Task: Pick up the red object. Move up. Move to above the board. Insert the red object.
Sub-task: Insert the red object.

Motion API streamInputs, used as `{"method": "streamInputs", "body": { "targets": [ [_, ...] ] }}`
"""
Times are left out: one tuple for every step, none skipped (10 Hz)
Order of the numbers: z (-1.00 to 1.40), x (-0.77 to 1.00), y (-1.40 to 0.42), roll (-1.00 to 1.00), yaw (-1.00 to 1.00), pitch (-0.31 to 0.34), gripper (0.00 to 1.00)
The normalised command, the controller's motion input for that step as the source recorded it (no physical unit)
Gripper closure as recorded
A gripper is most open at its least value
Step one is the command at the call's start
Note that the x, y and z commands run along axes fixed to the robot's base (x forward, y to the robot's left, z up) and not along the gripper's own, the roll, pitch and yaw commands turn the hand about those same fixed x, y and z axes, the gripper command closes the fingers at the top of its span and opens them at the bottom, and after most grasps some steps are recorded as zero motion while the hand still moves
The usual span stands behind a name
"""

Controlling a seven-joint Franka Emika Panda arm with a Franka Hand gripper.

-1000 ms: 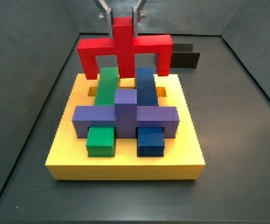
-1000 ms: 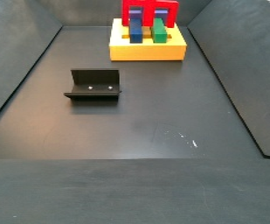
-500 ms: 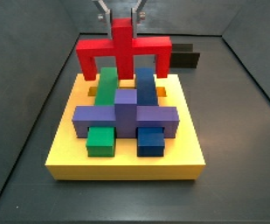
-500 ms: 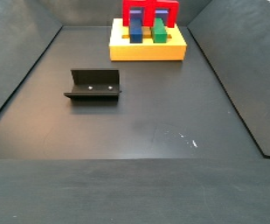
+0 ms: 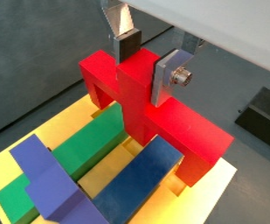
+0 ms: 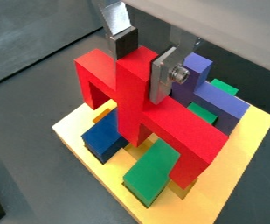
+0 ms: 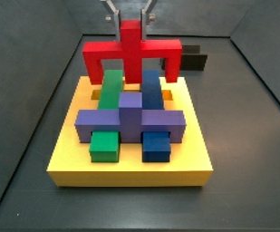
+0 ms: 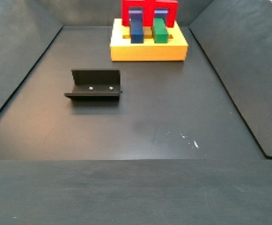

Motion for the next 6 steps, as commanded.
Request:
{"method": "streamInputs", "body": {
  "targets": [
    [-0.07,0.00,0.00,0.09,0.02,0.000,1.00],
    [-0.09,0.00,0.00,0.11,0.00,0.000,1.00],
    [-0.15,-0.04,0.05,0.08,0.00,0.000,1.00],
    [-0.23,0.00,0.03,0.05,0.00,0.000,1.00],
    [-0.26,0.00,0.00,0.01,0.00,0.000,1.00],
    [-0.29,0.07,0.00,0.00,0.00,0.000,1.00]
  ]
}}
